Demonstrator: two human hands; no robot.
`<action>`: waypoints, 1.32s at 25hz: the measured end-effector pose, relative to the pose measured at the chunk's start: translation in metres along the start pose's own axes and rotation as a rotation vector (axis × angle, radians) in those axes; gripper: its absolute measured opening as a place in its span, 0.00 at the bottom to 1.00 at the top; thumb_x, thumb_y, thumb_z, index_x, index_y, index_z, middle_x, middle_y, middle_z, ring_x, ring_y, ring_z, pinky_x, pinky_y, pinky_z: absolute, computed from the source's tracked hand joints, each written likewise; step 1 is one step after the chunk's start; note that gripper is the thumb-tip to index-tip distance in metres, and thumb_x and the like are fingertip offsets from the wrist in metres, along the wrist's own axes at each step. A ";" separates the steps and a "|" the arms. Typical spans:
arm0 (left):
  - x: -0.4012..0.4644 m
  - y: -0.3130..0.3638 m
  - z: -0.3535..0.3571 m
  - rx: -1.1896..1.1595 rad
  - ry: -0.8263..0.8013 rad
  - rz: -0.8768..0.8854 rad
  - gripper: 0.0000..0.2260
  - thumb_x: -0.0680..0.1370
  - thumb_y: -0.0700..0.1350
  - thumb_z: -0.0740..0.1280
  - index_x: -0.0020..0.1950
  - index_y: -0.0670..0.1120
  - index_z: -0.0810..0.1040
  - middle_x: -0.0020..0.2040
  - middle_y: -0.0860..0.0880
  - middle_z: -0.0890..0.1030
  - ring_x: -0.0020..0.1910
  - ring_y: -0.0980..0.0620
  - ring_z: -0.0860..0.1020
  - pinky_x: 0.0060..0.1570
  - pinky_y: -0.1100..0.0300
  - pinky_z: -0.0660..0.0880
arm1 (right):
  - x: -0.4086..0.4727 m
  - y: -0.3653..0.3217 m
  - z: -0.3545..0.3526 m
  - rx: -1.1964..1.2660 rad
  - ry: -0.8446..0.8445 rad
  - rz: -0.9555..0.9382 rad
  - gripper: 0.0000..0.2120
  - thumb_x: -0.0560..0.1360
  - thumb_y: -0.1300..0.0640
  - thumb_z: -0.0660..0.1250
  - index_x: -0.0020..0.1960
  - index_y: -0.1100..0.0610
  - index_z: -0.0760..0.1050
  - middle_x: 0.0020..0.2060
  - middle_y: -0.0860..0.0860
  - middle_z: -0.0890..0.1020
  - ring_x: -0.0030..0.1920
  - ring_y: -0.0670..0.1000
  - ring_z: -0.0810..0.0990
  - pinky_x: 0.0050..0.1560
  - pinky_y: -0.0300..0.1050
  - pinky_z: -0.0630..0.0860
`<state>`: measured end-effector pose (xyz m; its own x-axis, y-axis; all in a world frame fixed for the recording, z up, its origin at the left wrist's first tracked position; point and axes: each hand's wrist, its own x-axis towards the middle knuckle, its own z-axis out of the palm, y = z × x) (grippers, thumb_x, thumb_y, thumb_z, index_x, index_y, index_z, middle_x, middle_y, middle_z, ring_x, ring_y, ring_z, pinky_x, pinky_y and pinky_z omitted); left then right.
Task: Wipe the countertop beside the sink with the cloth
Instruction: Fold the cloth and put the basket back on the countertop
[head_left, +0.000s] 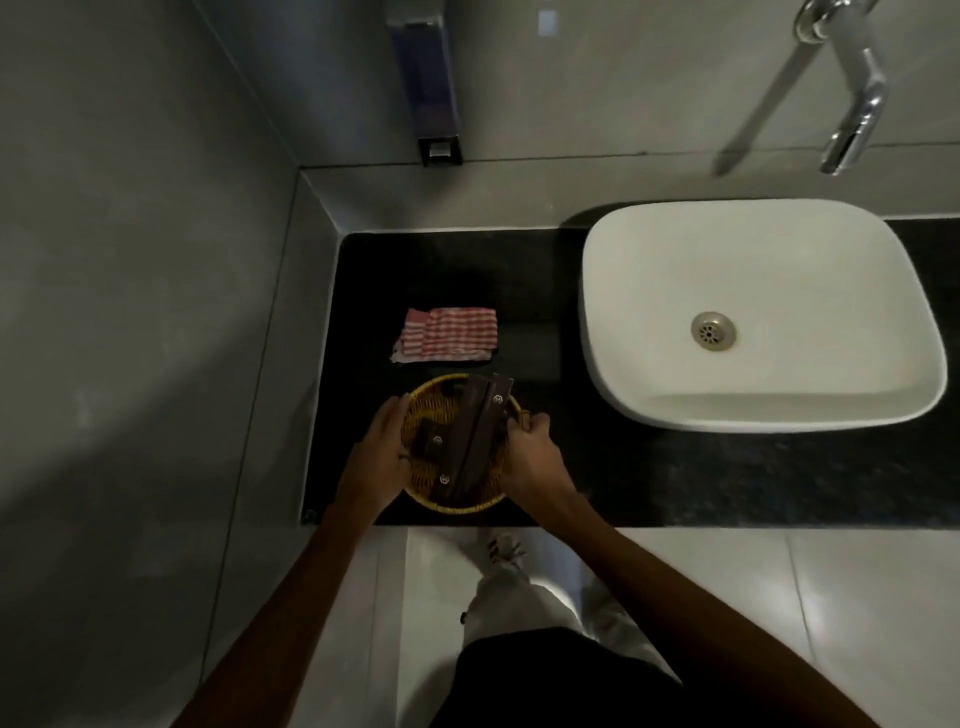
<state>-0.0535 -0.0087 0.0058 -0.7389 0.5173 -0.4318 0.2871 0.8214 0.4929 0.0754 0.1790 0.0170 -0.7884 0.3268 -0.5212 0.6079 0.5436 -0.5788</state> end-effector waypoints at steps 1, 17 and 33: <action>0.005 -0.005 0.001 0.000 -0.013 -0.005 0.38 0.78 0.34 0.67 0.84 0.50 0.54 0.85 0.45 0.54 0.73 0.40 0.74 0.68 0.43 0.77 | 0.005 0.000 -0.001 -0.048 -0.002 0.020 0.23 0.77 0.46 0.69 0.68 0.52 0.71 0.68 0.58 0.67 0.61 0.60 0.78 0.63 0.58 0.81; 0.182 0.066 -0.027 -0.313 0.028 -0.383 0.21 0.81 0.49 0.68 0.73 0.45 0.73 0.68 0.42 0.80 0.70 0.38 0.77 0.67 0.45 0.77 | 0.193 -0.055 -0.054 0.183 0.096 0.153 0.20 0.80 0.51 0.67 0.55 0.69 0.80 0.53 0.64 0.85 0.56 0.63 0.84 0.48 0.46 0.75; 0.048 0.435 0.152 -1.136 -0.433 -0.038 0.14 0.81 0.38 0.68 0.65 0.50 0.80 0.58 0.47 0.87 0.56 0.47 0.86 0.47 0.51 0.85 | -0.075 0.278 -0.327 0.733 0.554 0.156 0.14 0.81 0.53 0.68 0.65 0.53 0.81 0.56 0.51 0.87 0.57 0.50 0.86 0.59 0.49 0.82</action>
<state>0.1288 0.4099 0.0848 -0.4082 0.7132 -0.5699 -0.5882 0.2719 0.7616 0.2725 0.5585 0.1003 -0.5106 0.7799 -0.3619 0.4694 -0.0998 -0.8773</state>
